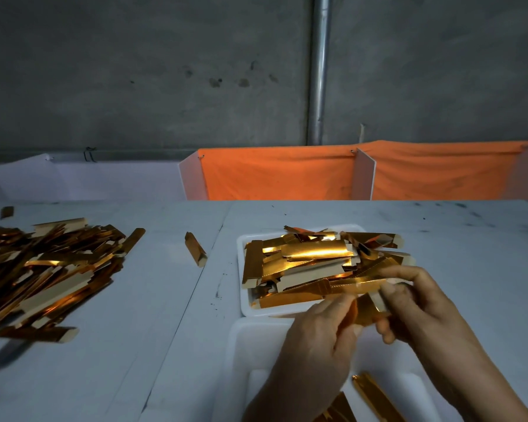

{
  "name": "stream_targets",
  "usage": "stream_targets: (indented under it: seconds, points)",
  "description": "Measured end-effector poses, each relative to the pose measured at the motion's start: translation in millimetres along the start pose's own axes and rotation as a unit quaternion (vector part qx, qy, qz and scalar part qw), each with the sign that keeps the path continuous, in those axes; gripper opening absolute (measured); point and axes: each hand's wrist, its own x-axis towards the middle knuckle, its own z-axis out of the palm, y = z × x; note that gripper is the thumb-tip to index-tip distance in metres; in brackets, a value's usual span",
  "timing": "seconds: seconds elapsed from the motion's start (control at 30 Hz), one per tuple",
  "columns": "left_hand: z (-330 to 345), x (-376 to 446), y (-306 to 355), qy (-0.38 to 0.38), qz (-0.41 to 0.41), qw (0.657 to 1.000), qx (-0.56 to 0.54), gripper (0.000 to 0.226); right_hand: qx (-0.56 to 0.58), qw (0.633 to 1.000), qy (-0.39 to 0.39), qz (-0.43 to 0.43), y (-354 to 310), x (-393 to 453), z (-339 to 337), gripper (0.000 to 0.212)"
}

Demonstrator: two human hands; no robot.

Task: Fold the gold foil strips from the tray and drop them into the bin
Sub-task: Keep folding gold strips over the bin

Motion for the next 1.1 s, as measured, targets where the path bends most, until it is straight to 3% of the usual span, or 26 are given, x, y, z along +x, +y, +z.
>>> stream_targets:
  seconds: [0.2, 0.37, 0.67, 0.83, 0.93, 1.1]
  points:
    - [-4.3, -1.7, 2.3, -0.007, -0.033, 0.996, -0.084, 0.053, 0.095, 0.991, -0.062, 0.065, -1.7, 1.6, -5.5, 0.019]
    - [-4.2, -1.4, -0.7, 0.006, -0.072, 0.986, -0.149, 0.033, 0.116, 0.986, -0.082, 0.085, 0.9, 2.9, -6.1, 0.013]
    - [-5.0, -1.8, -1.1, -0.011, -0.118, 0.968, -0.220, 0.033, 0.085, 0.988, -0.115, 0.056, -1.1, 0.3, -7.9, 0.006]
    - [-6.0, -2.0, -2.0, -0.004, -0.115, 0.971, -0.209, 0.034, 0.019, 0.990, -0.139, 0.033, -1.5, -1.4, -11.3, 0.021]
    - [-7.4, -2.2, -2.0, -0.005, -0.117, 0.972, -0.206, 0.034, 0.010, 0.987, -0.157, 0.030, -8.4, -4.2, -9.9, 0.005]
    - [-9.1, -3.5, 0.0, -0.012, -0.096, 0.979, -0.181, 0.034, -0.005, 0.989, -0.146, 0.037, -7.0, -3.0, -12.1, 0.011]
